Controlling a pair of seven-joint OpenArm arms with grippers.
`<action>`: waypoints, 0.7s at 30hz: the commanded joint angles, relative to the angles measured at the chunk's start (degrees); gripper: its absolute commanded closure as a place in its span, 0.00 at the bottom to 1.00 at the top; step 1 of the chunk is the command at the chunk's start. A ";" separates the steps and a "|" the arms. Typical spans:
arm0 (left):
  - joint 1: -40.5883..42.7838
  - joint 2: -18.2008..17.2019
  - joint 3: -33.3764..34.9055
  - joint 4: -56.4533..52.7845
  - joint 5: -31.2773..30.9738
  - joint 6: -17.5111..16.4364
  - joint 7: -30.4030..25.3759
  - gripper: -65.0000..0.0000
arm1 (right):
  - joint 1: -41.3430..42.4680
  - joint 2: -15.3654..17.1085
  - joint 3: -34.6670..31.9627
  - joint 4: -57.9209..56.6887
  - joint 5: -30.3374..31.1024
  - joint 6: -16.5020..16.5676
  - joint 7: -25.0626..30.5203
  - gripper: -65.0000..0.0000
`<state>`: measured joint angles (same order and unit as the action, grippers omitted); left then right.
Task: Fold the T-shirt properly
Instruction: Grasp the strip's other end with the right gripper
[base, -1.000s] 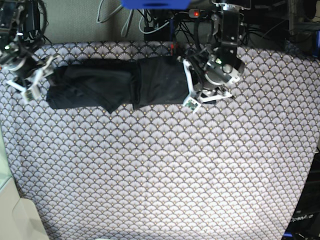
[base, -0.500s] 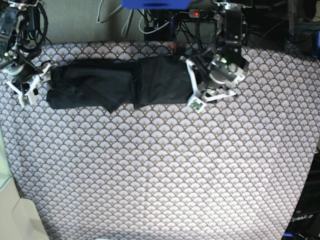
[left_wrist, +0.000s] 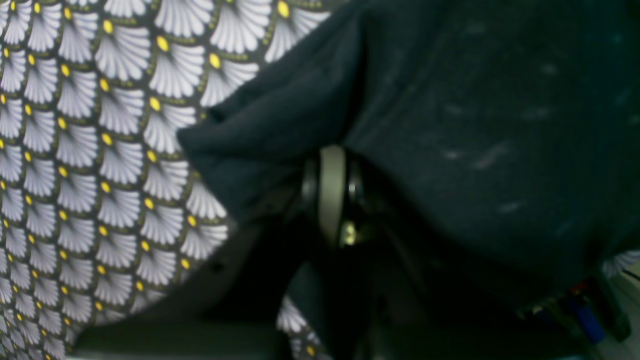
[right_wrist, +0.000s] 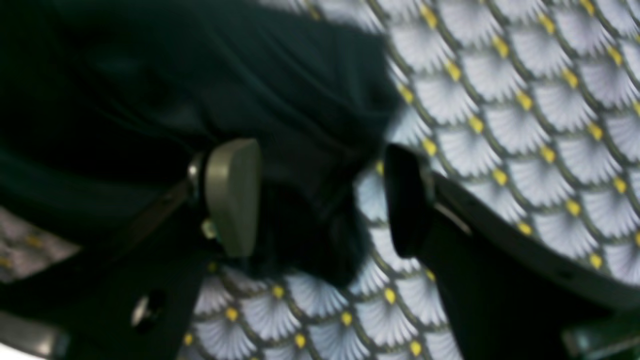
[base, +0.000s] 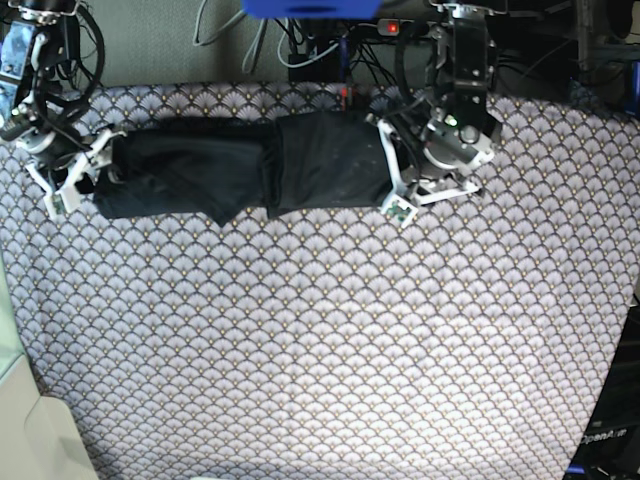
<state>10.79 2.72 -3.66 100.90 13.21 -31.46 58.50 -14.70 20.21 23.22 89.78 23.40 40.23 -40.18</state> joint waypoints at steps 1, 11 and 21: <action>-0.37 0.14 0.01 1.12 0.19 0.30 -0.26 1.00 | 0.15 1.82 0.47 0.73 1.70 -0.23 -0.39 0.38; -0.28 0.14 0.01 1.12 0.37 0.30 0.01 1.00 | 0.68 2.08 0.73 0.64 5.57 -0.23 -2.15 0.38; -0.28 0.14 0.01 1.12 0.37 0.30 -0.08 1.00 | 1.91 2.78 0.82 -5.34 5.92 -0.23 -0.83 0.38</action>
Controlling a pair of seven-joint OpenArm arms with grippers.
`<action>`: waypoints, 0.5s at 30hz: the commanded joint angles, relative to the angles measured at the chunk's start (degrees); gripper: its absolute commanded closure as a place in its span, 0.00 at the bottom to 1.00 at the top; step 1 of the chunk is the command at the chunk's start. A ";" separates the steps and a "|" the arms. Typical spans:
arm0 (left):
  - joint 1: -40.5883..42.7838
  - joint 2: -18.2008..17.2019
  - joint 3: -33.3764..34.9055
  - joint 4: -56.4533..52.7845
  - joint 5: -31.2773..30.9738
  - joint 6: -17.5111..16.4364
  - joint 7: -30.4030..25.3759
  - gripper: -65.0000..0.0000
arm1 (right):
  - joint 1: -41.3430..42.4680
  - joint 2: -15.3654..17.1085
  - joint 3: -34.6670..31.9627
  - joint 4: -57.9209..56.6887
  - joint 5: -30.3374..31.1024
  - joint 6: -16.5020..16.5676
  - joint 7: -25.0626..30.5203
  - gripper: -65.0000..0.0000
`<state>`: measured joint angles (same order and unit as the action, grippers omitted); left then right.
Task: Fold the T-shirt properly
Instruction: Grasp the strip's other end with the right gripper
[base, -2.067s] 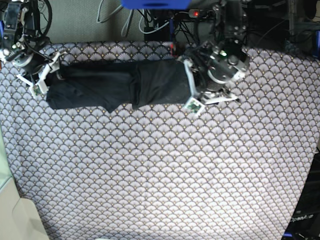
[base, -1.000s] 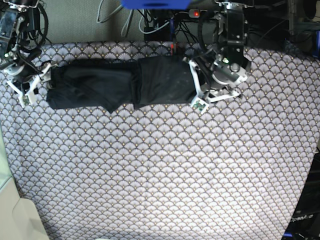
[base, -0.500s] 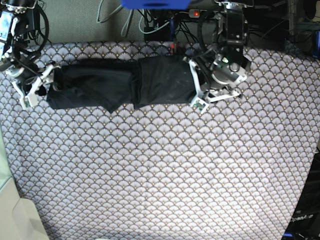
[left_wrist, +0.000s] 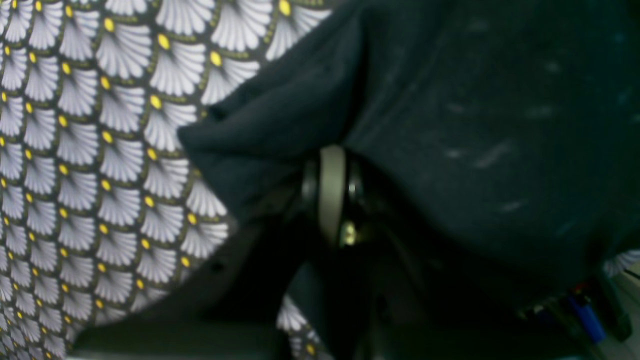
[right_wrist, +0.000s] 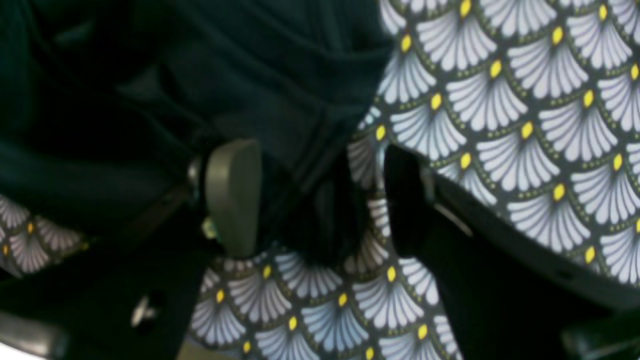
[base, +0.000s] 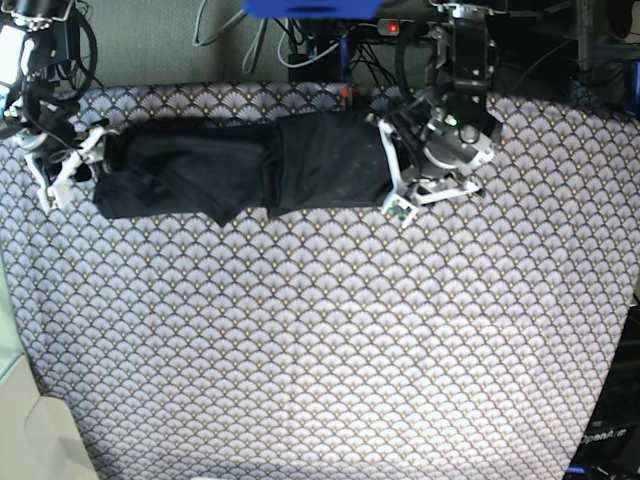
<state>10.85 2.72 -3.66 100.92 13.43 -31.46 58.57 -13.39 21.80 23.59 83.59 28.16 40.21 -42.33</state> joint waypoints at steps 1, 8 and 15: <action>-0.35 0.14 0.01 1.10 0.15 0.30 -0.24 1.00 | 0.77 1.19 0.45 0.50 1.16 -0.21 1.31 0.38; -0.35 0.14 0.01 1.10 0.15 0.30 -0.24 1.00 | 0.86 0.92 0.36 0.58 1.16 -0.21 0.88 0.38; -0.35 0.05 0.01 1.19 0.15 0.30 -0.24 1.00 | 0.60 -0.04 0.36 0.50 1.07 -0.21 0.88 0.38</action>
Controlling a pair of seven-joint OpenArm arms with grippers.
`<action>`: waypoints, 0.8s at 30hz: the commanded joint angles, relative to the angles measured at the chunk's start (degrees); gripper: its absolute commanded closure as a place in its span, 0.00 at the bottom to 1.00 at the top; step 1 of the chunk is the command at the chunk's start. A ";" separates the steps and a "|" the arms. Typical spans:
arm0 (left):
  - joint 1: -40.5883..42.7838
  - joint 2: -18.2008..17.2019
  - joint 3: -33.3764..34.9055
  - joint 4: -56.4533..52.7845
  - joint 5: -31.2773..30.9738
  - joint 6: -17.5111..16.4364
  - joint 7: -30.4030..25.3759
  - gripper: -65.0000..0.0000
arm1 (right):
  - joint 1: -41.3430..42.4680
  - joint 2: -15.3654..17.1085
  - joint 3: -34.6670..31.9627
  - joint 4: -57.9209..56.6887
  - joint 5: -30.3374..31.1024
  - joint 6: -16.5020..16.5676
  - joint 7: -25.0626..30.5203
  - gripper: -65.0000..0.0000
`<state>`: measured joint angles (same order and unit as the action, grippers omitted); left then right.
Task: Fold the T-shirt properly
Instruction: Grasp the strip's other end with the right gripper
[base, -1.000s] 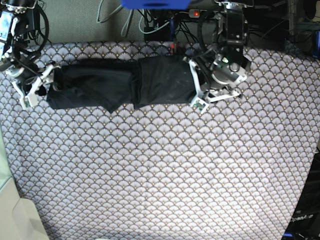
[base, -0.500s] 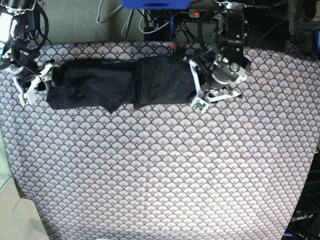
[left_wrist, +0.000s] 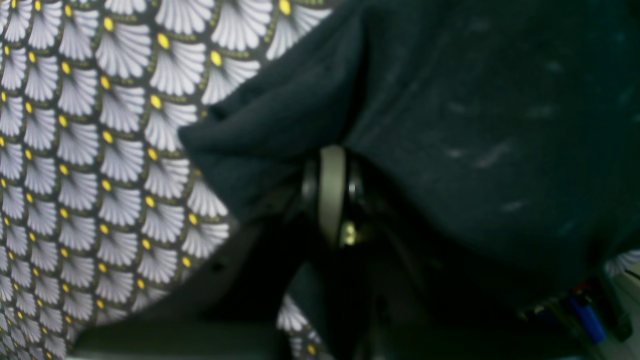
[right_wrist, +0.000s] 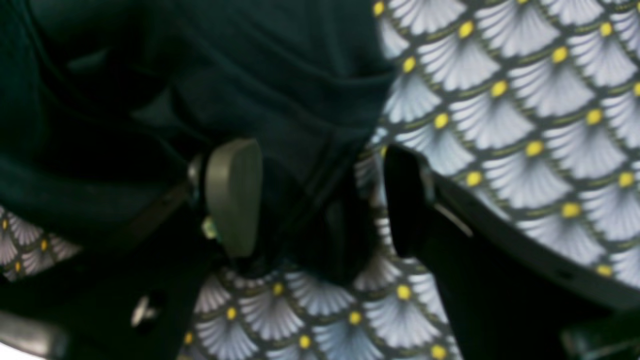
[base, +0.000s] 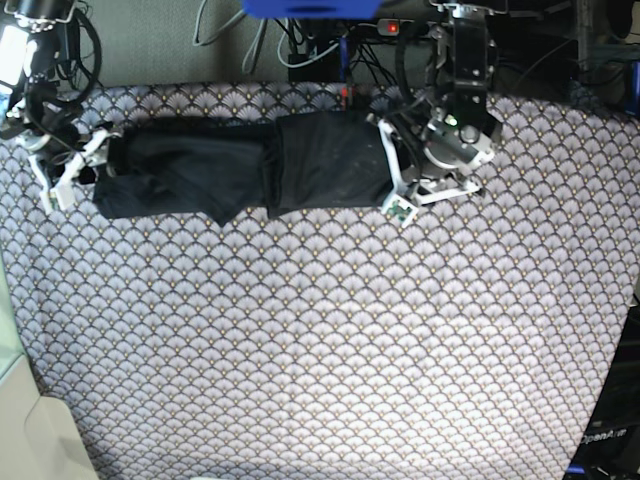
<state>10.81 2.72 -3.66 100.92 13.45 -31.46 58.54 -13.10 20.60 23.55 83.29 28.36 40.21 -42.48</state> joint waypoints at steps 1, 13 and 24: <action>-0.30 0.05 0.01 1.27 0.13 0.30 -0.21 1.00 | 0.31 1.16 0.41 0.36 0.87 -0.21 1.03 0.38; -0.21 -0.13 0.01 2.94 0.13 0.30 0.14 1.00 | 0.66 1.16 0.41 -3.59 2.28 -0.21 1.03 0.38; -0.21 -0.22 0.01 2.77 0.22 0.30 -0.04 1.00 | -1.89 3.88 0.05 -3.59 14.41 -0.21 0.76 0.38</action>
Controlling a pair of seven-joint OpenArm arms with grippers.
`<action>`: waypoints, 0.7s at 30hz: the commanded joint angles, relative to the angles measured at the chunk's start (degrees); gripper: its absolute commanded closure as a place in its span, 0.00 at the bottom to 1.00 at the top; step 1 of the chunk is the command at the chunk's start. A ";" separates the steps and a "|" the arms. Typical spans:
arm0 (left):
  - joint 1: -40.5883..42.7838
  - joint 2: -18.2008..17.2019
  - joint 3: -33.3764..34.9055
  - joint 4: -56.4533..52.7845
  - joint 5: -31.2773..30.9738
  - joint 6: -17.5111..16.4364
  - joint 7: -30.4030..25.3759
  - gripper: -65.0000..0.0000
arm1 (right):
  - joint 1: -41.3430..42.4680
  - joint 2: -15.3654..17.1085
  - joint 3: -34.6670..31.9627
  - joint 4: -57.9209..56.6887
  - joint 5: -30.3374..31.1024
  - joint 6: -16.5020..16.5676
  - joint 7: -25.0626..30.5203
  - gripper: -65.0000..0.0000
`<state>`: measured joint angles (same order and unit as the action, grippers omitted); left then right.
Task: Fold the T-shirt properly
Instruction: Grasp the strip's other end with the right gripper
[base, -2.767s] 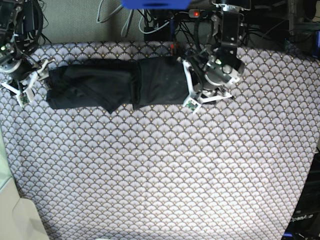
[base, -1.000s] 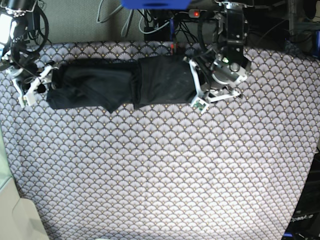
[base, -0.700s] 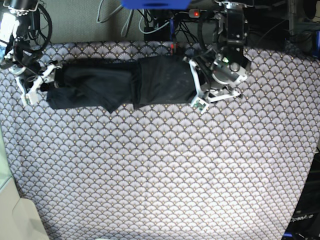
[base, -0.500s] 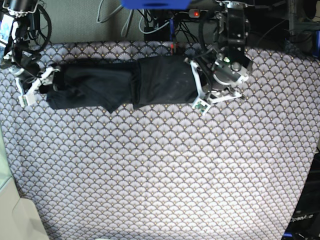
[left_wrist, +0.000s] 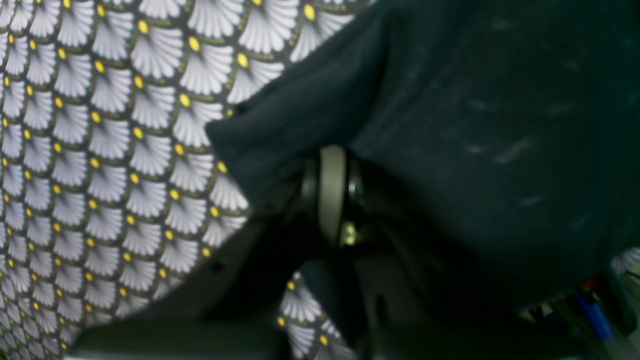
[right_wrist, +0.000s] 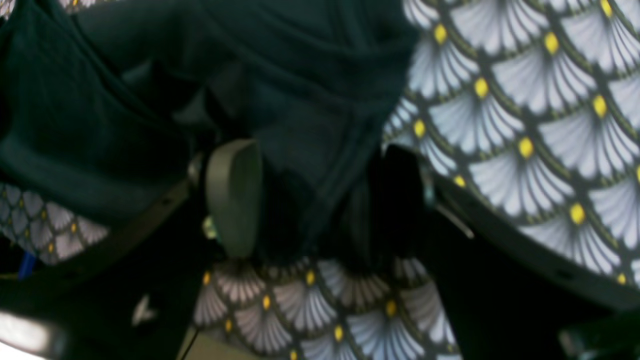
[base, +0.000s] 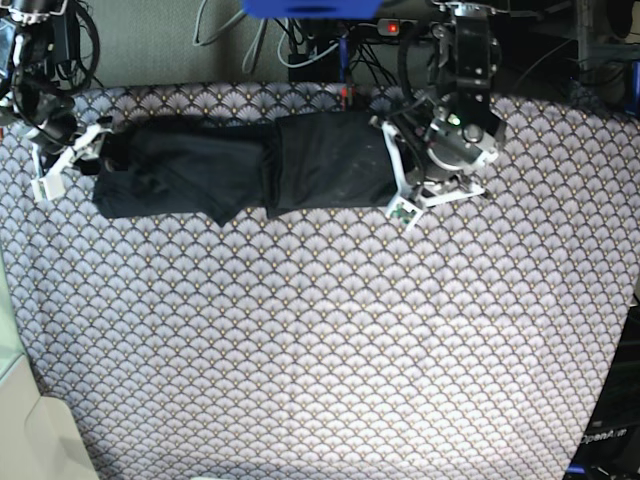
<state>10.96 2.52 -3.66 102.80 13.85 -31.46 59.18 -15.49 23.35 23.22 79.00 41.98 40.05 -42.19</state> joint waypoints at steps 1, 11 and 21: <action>-0.37 -0.02 0.01 0.89 -0.18 0.30 -0.67 1.00 | 0.50 1.57 0.38 0.60 1.06 -0.05 0.48 0.38; 0.42 -0.11 0.01 0.98 -0.18 0.30 -0.85 1.00 | 1.46 1.74 0.38 0.69 1.23 -0.05 -3.56 0.34; 0.78 -0.11 -0.95 0.98 -0.18 0.30 -1.02 1.00 | 4.01 1.92 0.38 0.43 9.41 -0.05 -9.10 0.34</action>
<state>12.05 2.57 -4.36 102.76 13.80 -31.48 58.50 -12.21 24.03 23.22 78.67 49.56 40.03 -52.58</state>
